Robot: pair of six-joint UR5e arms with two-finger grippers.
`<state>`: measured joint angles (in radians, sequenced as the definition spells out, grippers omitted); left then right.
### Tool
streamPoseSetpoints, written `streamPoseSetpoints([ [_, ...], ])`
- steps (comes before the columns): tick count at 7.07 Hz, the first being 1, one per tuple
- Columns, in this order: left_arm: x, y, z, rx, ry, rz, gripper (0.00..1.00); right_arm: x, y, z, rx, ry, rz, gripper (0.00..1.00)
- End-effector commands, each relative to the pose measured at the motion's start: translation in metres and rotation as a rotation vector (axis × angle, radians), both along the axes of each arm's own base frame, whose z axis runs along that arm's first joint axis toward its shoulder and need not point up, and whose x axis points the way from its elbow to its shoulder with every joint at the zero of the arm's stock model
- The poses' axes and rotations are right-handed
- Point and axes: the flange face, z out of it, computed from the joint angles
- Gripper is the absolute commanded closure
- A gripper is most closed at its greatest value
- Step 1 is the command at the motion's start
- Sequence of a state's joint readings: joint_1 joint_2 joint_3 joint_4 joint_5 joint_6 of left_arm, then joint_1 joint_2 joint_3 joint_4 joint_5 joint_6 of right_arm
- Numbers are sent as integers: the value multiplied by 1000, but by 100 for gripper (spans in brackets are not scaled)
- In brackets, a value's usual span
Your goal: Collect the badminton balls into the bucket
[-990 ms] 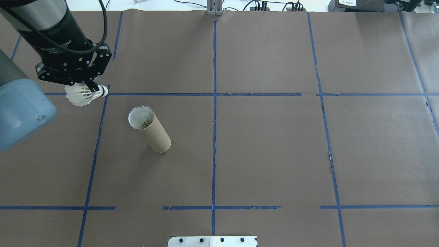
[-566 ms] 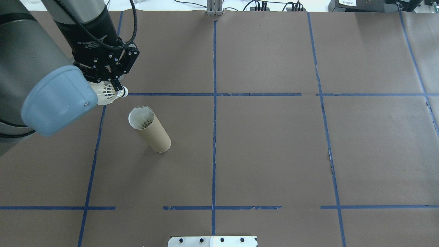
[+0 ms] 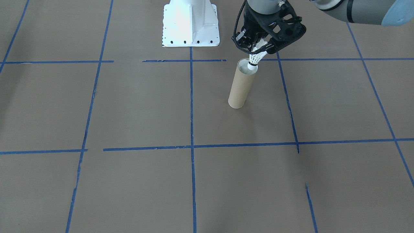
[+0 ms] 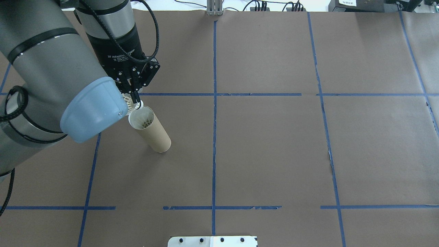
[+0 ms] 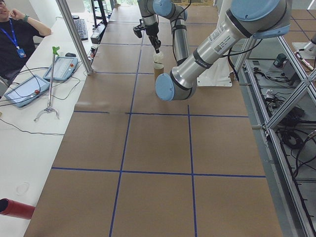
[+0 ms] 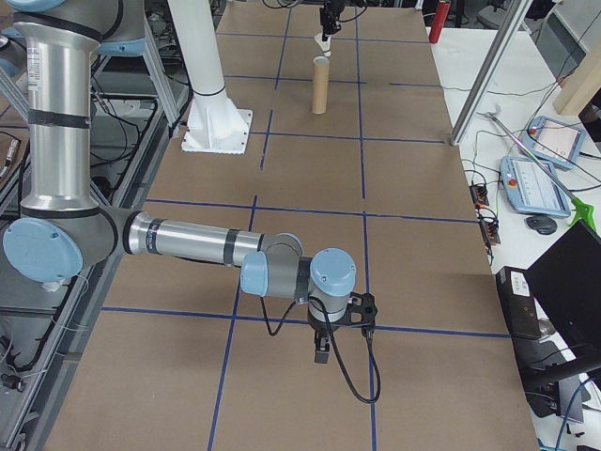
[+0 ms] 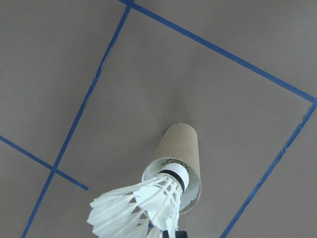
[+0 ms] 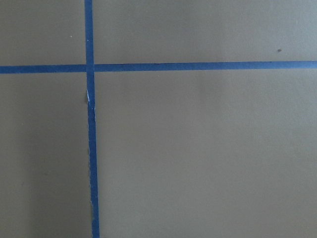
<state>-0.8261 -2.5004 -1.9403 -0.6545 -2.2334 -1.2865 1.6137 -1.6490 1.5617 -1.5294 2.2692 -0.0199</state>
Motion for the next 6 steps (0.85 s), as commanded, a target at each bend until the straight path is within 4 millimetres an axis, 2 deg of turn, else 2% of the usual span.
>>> streamPoseSetpoints([
  [1, 19, 4, 5, -14, -13, 28, 100, 0, 0, 0, 0, -1, 0, 0],
  [6, 30, -9, 23, -22, -36, 33, 100, 0, 1, 1, -2, -1, 0, 0],
])
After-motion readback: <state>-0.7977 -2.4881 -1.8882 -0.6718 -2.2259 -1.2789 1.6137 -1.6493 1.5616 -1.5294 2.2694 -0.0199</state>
